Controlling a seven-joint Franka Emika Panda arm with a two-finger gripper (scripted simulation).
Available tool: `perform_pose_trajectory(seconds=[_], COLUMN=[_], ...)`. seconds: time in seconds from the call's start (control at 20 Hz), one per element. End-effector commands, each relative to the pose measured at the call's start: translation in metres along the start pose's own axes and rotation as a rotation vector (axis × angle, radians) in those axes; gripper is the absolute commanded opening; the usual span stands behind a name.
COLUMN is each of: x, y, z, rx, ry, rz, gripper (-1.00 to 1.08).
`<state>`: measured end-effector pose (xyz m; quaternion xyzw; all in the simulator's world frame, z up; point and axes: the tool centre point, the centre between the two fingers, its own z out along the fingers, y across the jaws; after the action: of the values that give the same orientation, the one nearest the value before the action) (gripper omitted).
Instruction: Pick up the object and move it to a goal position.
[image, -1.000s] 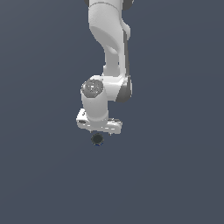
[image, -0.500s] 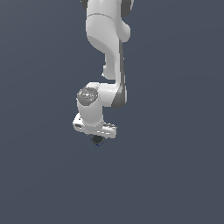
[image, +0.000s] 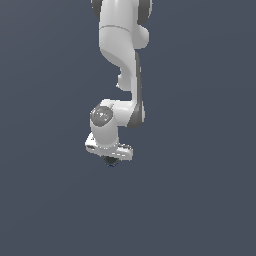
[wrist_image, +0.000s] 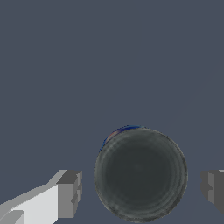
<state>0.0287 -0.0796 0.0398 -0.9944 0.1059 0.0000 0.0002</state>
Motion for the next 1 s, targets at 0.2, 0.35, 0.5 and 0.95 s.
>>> perform_pose_trajectory(seconds=[0.2, 0.35, 0.5, 0.95], x=[0.000, 0.001, 0.001, 0.000], y=[0.001, 0.001, 0.001, 0.001], z=[0.025, 0.026, 0.026, 0.025], rx=[0.000, 0.000, 0.000, 0.000], ry=[0.000, 0.000, 0.000, 0.000], rz=[0.001, 0.001, 0.001, 0.001], gripper=[1.00, 1.00, -1.00, -1.00])
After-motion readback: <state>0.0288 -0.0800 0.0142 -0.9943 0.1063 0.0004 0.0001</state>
